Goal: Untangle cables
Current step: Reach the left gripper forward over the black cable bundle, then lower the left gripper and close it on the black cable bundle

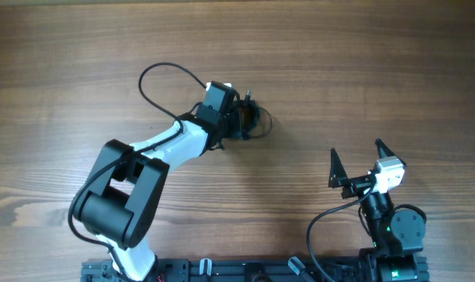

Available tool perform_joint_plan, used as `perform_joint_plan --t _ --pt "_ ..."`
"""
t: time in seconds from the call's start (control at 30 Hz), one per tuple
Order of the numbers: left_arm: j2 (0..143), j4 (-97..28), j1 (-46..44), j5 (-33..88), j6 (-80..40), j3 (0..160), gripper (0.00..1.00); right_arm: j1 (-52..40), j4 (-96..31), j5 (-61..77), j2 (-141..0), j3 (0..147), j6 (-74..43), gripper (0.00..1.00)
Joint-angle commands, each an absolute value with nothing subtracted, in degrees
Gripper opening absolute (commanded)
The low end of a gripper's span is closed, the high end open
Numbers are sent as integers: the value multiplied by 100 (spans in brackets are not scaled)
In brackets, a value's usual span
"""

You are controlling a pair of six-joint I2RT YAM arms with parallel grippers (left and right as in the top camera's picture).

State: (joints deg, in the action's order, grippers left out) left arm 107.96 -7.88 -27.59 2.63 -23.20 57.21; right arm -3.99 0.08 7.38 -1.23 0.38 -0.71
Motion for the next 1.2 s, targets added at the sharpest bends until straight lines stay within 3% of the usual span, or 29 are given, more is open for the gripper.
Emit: perform_joint_plan --t 0.0,0.17,0.4,0.6,0.63,0.7,0.73,0.77,0.93,0.97,1.0,1.13,1.17 --pt "11172 -893 -2786 64 -2344 5736 4 -401 32 642 -102 36 -3 100" --pt "10659 -1599 -2786 -408 -2388 5745 4 -401 32 642 -102 36 -3 100" --pt "9126 -3780 -2786 -1138 -4628 5745 4 -401 32 642 -102 36 -1 100" --pt "8958 -4705 -2845 -926 -5214 5732 4 -401 32 642 -102 36 -3 100" --pt "8960 -4783 -2845 -792 -5616 5732 12 -401 32 642 -102 36 -3 100" --pt "8962 -4764 -2858 -362 -6372 5732 75 -401 32 642 -102 36 -3 100" --pt "8962 -4729 -2867 -268 -6475 5732 94 -401 32 642 -102 36 -3 100" --pt "8962 -4641 -2877 -193 -6499 5732 100 -401 32 642 -102 36 1 100" --pt "8962 -4630 -2877 -259 -6464 5732 100 -401 32 642 -102 36 -3 100" --pt "8962 -4582 -2877 -257 -6230 5732 96 -401 32 642 -102 36 -3 100" --pt "8962 -4410 -2877 -185 -5505 5732 87 -401 32 642 -102 36 -1 100" --pt "8969 -3852 -2956 978 -3140 5732 82 -401 32 642 -102 36 -3 100" --pt "8969 -3745 -3013 1391 -2467 5732 86 -401 32 642 -102 36 -1 100"
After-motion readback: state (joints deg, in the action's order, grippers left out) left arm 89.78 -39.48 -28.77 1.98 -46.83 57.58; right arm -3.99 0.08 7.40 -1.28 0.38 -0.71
